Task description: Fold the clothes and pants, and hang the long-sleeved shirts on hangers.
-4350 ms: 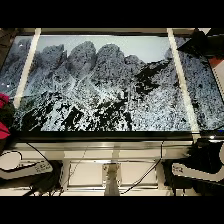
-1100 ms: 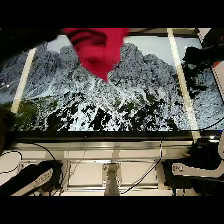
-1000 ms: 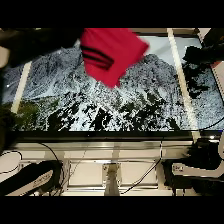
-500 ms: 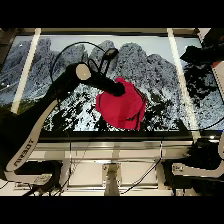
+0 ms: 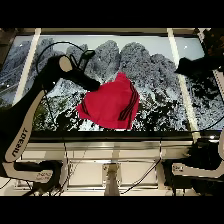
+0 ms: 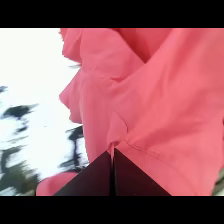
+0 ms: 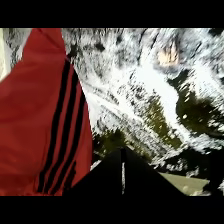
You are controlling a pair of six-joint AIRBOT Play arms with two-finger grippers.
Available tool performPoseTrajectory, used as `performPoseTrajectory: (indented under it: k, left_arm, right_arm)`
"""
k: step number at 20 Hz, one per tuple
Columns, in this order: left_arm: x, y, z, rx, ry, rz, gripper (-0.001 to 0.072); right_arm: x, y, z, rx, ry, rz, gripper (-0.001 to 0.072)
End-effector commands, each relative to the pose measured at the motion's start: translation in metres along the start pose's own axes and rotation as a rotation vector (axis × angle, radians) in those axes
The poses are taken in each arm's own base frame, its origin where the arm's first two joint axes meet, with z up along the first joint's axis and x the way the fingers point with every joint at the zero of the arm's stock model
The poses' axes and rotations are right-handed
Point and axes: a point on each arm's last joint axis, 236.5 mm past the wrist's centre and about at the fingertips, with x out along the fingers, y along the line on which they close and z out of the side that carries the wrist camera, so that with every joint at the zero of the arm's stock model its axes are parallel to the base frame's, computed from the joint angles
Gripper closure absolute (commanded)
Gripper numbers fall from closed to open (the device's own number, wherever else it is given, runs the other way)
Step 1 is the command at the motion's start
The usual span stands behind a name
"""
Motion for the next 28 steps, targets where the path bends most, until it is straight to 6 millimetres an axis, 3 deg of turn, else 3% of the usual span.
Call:
performPoseTrajectory:
  k: [1, 3, 5, 7, 8, 9, 10, 11, 14, 15, 16, 17, 18, 20, 22, 25, 28]
  left_arm:
    - [-0.015, 0.067, -0.011, -0.052, 0.02, 0.133, 0.0693]
    - [-0.013, 0.064, -0.008, -0.066, -0.005, 0.062, 0.0693]
    - [-0.007, 0.048, -0.001, -0.096, -0.028, -0.019, 0.0648]
    - [-0.003, 0.039, 0.004, -0.09, -0.045, -0.034, 0.0137]
    - [-0.004, 0.039, 0.008, -0.09, -0.06, -0.034, 0.0082]
    - [-0.008, 0.038, 0.012, -0.091, -0.078, -0.033, 0.0082]
    - [-0.015, 0.039, 0.016, -0.09, -0.098, -0.027, 0.0083]
    - [-0.025, 0.04, 0.021, -0.086, -0.124, -0.02, 0.0083]
    - [-0.068, 0.052, 0.032, -0.069, -0.206, 0.041, 0.0097]
    - [-0.083, 0.063, 0.03, -0.062, -0.222, 0.091, 0.0165]
    - [-0.098, 0.078, 0.025, -0.053, -0.224, 0.154, 0.03]
    - [-0.11, 0.092, 0.015, -0.052, -0.205, 0.207, 0.0528]
    - [-0.12, 0.105, 0.003, -0.061, -0.173, 0.245, 0.0687]
    - [-0.129, 0.119, -0.03, -0.112, -0.076, 0.248, 0.0693]
    - [-0.126, 0.128, -0.066, -0.172, -0.007, 0.196, 0.0693]
    - [-0.105, 0.112, -0.108, -0.269, -0.002, -0.021, 0.0693]
    - [-0.074, 0.11, -0.171, -0.421, 0.08, -0.147, 0.0692]
  right_arm:
    - [0.041, 0.034, -0.062, 0.054, 0.157, 0.235, 0.0699]
    - [0.054, 0.069, -0.092, 0.116, 0.218, 0.445, 0.0698]
    - [0.065, 0.087, -0.104, 0.15, 0.225, 0.528, 0.0697]
    - [0.073, 0.093, -0.109, 0.121, 0.237, 0.506, 0.0694]
    - [0.075, 0.099, -0.111, 0.115, 0.245, 0.511, 0.0663]
    - [0.076, 0.104, -0.114, 0.104, 0.252, 0.512, 0.0576]
    - [0.078, 0.108, -0.117, 0.09, 0.262, 0.511, 0.0441]
    - [0.08, 0.112, -0.12, 0.076, 0.272, 0.508, 0.0405]
    - [0.091, 0.103, -0.142, 0.028, 0.344, 0.412, 0.0404]
    - [0.095, 0.096, -0.15, 0.023, 0.376, 0.361, 0.0404]
    - [0.099, 0.092, -0.159, 0.016, 0.412, 0.325, 0.0404]
    - [0.102, 0.094, -0.167, 0.005, 0.446, 0.324, 0.0403]
    - [0.105, 0.099, -0.175, -0.002, 0.481, 0.332, 0.0403]
    - [0.114, 0.105, -0.199, -0.024, 0.584, 0.339, 0.0388]
    - [0.127, 0.104, -0.217, -0.038, 0.66, 0.322, 0.0388]
    - [0.143, 0.108, -0.233, -0.038, 0.726, 0.35, 0.0388]
    - [0.155, 0.116, -0.243, -0.003, 0.769, 0.405, 0.0388]
